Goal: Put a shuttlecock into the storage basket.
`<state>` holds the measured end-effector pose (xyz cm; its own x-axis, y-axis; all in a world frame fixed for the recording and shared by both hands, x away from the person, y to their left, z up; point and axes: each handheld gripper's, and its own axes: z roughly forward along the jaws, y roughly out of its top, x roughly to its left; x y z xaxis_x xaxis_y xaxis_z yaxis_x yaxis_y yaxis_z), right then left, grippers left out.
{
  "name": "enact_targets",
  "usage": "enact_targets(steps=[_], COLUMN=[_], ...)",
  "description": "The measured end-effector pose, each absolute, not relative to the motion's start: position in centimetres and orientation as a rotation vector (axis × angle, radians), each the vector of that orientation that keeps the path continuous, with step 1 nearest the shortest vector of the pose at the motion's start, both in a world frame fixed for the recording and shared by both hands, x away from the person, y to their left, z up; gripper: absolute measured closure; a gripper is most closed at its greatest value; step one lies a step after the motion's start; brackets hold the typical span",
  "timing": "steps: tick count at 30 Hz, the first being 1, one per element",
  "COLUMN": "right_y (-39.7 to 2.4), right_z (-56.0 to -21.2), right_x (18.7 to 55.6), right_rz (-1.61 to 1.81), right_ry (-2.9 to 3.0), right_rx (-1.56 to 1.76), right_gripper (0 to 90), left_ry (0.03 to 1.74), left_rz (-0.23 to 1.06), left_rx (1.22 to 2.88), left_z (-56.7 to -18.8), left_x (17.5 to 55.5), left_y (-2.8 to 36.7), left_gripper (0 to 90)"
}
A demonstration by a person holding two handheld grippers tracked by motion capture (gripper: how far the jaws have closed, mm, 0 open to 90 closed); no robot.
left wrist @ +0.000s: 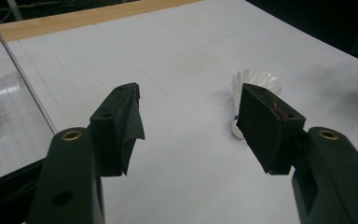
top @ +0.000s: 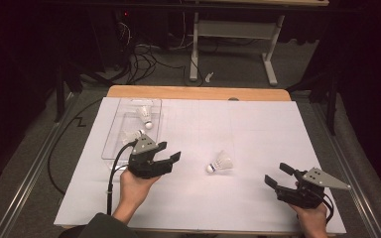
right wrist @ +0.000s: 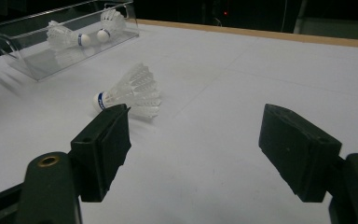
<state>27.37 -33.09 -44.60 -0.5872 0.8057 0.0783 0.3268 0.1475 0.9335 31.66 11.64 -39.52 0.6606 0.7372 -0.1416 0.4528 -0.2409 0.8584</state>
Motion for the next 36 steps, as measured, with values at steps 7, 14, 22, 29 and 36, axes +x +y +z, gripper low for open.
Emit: enact_targets(steps=[7,14,22,29,36], right_y=[-33.1,-33.1,-33.1,-33.1,-33.1], right_z=[-44.6,-44.6,-44.7,-44.7,-44.7], right_x=[27.4,27.4,27.4,27.4,27.4], right_rz=[1.435,1.433,1.429,1.427,1.427], right_ry=[1.989,1.991,1.995,1.996,1.996], right_rx=[1.081,1.083,1.088,1.086,1.087], right_gripper=[25.2,25.2,25.2,25.2,25.2], left_ry=[0.930,0.920,0.905,0.898,0.897], left_rz=[0.354,0.347,0.337,0.327,0.313], left_rx=[1.893,1.900,1.914,1.925,1.934], left_z=[-39.4,-39.3,-39.2,-39.2,-39.4], left_x=[31.9,32.2,32.7,33.0,33.3], left_y=[11.2,10.6,9.8,9.4,9.0], left_gripper=[39.9,39.9,39.9,39.8,39.8])
